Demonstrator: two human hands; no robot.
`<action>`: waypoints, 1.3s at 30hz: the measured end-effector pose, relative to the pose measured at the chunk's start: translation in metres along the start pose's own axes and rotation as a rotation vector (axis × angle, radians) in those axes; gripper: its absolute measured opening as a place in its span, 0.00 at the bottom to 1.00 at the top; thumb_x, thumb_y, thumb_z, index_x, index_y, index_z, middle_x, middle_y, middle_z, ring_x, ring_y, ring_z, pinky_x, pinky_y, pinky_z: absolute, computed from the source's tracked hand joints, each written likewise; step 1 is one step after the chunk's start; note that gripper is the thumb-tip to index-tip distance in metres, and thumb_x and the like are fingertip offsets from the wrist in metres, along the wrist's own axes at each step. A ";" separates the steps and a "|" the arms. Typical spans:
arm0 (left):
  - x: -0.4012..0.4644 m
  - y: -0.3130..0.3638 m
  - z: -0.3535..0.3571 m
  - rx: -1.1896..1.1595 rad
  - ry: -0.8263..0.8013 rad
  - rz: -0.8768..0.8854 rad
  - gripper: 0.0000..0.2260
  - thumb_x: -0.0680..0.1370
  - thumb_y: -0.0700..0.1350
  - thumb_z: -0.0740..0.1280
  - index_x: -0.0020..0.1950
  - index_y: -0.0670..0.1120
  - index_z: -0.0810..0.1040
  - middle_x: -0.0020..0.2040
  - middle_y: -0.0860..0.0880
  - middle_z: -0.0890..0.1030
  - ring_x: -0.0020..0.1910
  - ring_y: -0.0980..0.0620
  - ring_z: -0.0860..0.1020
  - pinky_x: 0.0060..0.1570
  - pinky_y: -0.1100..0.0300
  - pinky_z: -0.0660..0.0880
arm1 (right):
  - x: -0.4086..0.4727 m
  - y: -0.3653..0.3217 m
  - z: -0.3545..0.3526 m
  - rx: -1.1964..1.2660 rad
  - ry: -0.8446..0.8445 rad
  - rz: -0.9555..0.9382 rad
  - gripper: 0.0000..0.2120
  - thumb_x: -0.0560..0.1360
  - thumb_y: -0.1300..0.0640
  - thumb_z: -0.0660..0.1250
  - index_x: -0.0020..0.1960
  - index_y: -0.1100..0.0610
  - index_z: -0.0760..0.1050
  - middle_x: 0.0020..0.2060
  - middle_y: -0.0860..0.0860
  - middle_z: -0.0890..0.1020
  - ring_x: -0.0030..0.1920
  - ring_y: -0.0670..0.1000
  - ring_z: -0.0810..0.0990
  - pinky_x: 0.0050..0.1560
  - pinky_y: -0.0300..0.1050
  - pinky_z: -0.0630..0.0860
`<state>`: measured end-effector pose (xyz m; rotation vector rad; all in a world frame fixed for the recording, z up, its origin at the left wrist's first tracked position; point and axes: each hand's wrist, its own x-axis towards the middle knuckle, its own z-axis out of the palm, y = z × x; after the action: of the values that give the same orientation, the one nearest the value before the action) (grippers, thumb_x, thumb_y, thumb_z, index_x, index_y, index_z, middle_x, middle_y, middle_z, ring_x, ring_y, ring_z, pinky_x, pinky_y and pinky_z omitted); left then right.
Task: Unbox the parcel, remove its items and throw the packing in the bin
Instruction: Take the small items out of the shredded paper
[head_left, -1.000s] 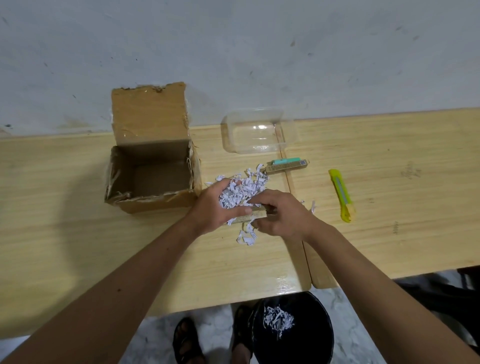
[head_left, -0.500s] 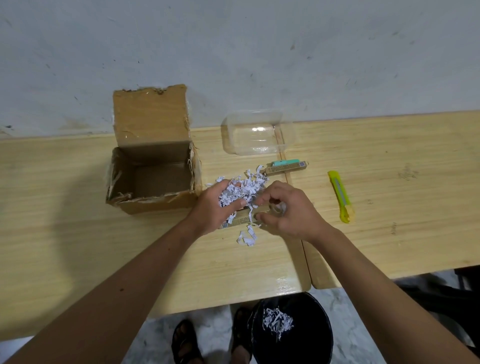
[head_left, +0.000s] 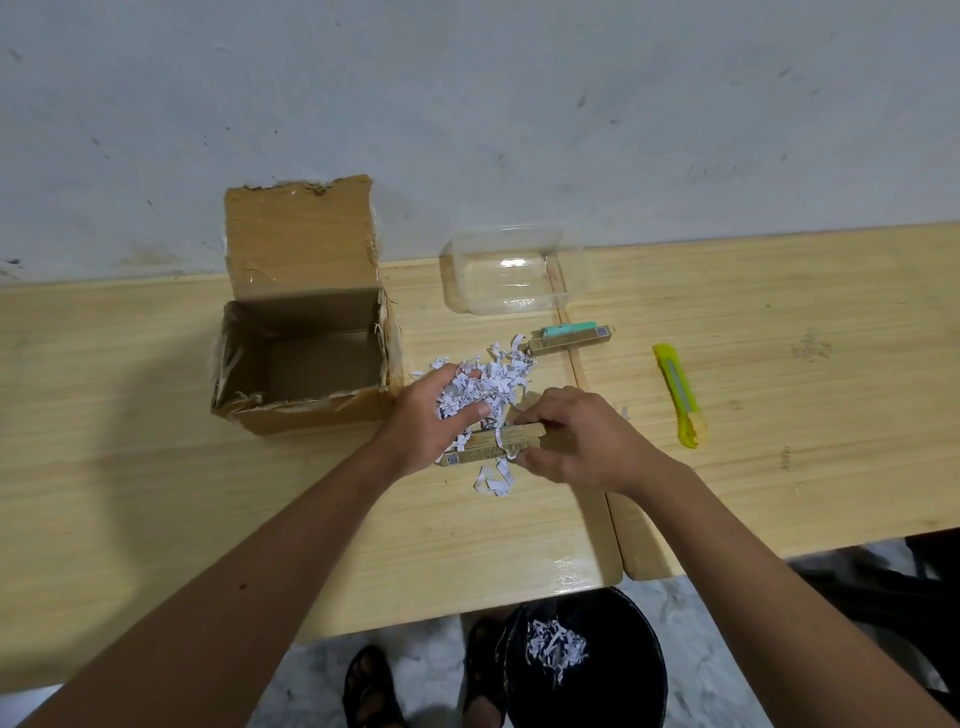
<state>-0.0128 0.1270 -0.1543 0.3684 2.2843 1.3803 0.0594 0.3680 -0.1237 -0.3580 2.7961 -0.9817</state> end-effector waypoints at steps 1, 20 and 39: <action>0.000 0.001 0.000 0.003 0.000 0.007 0.30 0.78 0.58 0.74 0.75 0.46 0.74 0.72 0.50 0.79 0.73 0.53 0.75 0.76 0.49 0.70 | -0.002 -0.001 -0.003 0.011 0.002 0.002 0.20 0.70 0.49 0.80 0.60 0.52 0.83 0.46 0.41 0.79 0.45 0.40 0.75 0.48 0.32 0.67; 0.000 0.002 0.005 -0.033 0.009 0.044 0.19 0.78 0.48 0.76 0.67 0.48 0.78 0.58 0.56 0.85 0.56 0.66 0.82 0.56 0.71 0.74 | -0.033 0.041 -0.081 0.313 0.293 0.319 0.17 0.71 0.61 0.80 0.58 0.49 0.84 0.49 0.49 0.86 0.50 0.51 0.85 0.57 0.45 0.82; -0.001 -0.004 0.010 0.073 0.064 -0.014 0.24 0.78 0.45 0.77 0.72 0.45 0.74 0.61 0.57 0.80 0.59 0.68 0.78 0.64 0.69 0.72 | 0.001 0.067 -0.035 0.250 0.501 0.413 0.23 0.68 0.65 0.81 0.61 0.55 0.81 0.53 0.50 0.83 0.50 0.49 0.84 0.54 0.48 0.84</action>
<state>-0.0069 0.1330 -0.1615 0.3351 2.3892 1.3228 0.0393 0.4395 -0.1391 0.5500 2.9083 -1.4401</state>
